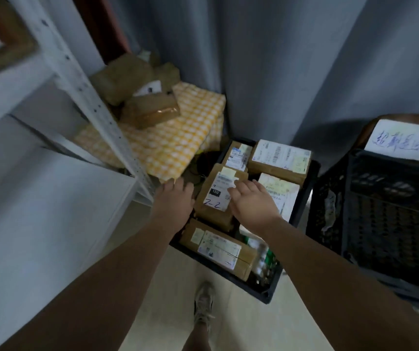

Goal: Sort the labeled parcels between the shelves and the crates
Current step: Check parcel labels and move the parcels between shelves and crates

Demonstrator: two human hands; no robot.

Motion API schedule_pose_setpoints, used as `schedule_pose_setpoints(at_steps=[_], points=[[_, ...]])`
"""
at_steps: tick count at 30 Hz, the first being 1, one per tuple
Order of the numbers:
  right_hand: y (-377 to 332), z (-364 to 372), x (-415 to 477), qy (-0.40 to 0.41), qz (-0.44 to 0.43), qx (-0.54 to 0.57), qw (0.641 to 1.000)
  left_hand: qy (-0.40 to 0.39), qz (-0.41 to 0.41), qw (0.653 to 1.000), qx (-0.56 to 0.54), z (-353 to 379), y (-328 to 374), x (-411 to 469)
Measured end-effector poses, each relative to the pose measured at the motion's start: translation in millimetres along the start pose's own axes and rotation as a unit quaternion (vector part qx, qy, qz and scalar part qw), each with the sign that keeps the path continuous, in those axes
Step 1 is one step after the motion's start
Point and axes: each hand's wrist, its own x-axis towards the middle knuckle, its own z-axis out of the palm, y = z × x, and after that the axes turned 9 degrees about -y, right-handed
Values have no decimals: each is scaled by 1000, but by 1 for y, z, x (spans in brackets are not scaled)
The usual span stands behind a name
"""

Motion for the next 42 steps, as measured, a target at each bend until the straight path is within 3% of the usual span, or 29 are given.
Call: schedule_pose_setpoints(at_steps=[8,13,20,26,32,39,42], points=[[-54,-111,-82,172,-121,-28,977,114,-116,986,30,-122,-11,-142],[-104,-183,-113,220,-188,-32,957,173,-190,964,61,-191,-43,-231],[-214,-267,-150,328,-323,-1,888,223,-293,925,95,-255,-89,-356],[-322,-306,-168,343,-410,109,838,234,-359,896,119,-270,-129,-452],[-399,-344,-155,359,-425,151,817,274,-370,876,140,-291,-199,-488],[-442,-429,-111,416,-336,207,819,374,-308,864,133,-372,-300,-453],[-449,-457,-96,425,-315,223,819,374,-280,881,74,-406,-331,-425]])
